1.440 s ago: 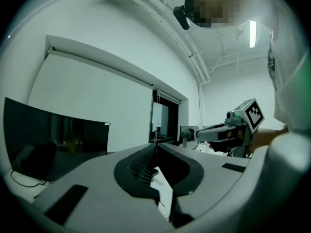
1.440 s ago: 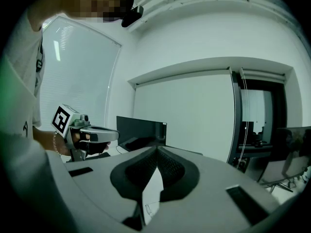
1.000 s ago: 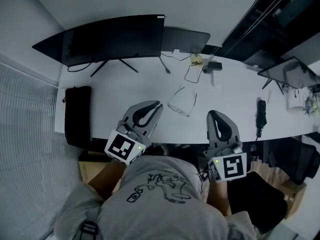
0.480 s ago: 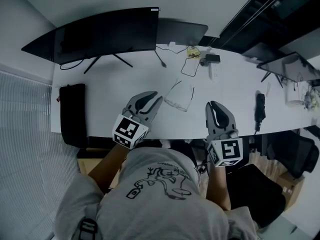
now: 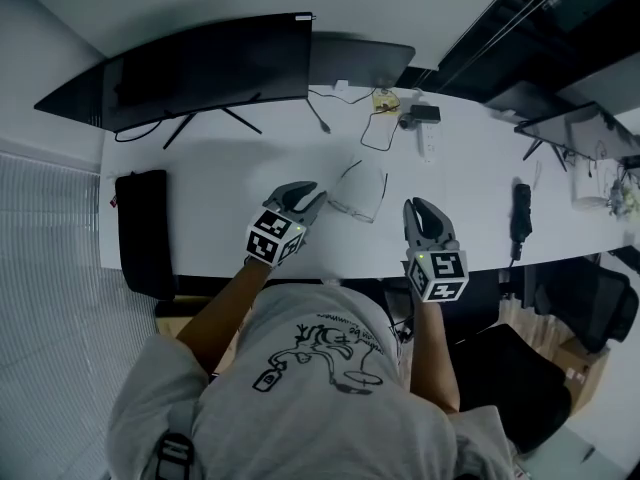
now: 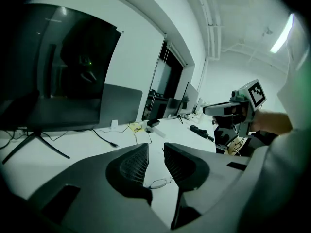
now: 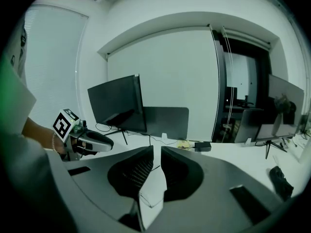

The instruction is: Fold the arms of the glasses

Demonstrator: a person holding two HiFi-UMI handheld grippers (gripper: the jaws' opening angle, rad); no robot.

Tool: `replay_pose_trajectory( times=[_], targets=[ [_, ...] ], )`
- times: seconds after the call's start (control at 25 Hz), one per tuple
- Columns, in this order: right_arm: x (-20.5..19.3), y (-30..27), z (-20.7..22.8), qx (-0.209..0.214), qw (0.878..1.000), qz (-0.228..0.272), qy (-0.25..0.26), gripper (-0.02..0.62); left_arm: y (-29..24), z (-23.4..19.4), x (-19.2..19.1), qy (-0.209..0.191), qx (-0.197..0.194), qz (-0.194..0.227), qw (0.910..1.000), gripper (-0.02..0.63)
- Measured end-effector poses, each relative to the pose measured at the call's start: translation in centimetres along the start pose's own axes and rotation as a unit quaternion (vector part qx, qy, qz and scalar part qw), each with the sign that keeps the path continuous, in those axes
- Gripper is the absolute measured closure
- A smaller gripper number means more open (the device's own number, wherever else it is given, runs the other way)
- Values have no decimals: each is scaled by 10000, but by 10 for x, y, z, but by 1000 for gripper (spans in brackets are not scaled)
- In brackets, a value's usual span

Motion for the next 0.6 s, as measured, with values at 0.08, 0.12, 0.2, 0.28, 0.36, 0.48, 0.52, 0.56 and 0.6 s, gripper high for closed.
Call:
replay_pose_trajectory(
  times=[0.08,0.12,0.2,0.28,0.36,0.48,0.52,0.56,0.6],
  targets=[
    [-11,-13,5,-29,9999,-128,-69,538,-13,-7,-11,67,-34,-173,9998,495],
    [-17,-20,8,-40,9997,-197,-116,537,-20,-11,-17,100,-55,-263,9996,495],
    [-30,-31,13,-59,9991,-343,-226,538,-33,-16,-32,181,-114,-484,9986,493],
    [-43,-41,17,-68,9983,-476,-339,537,-45,-21,-46,255,-182,-707,9970,479],
    [-54,-52,21,-74,9972,-606,-436,537,-55,-25,-57,310,-255,-868,9954,469],
    [-70,-68,26,-57,9953,-771,-580,537,-66,-26,-68,333,-353,-1011,9937,460],
    [-74,-73,29,-58,9947,-817,-625,537,-70,-25,-70,313,-378,-1047,9933,460],
    [-79,-79,32,-65,9940,-865,-661,537,-73,-25,-72,290,-399,-1080,9929,460],
    [-83,-85,35,-73,9933,-921,-687,537,-76,-25,-74,277,-412,-1112,9926,459]
  ],
)
Point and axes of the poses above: the fingertips, and each gripper's own axes: y backward along the fingers, z to its right, x out of its top, the point moved 5 cm from there along y, backward along the fingers, and after that the axes turned 8 degrees about -z, right-handed, at the moved point
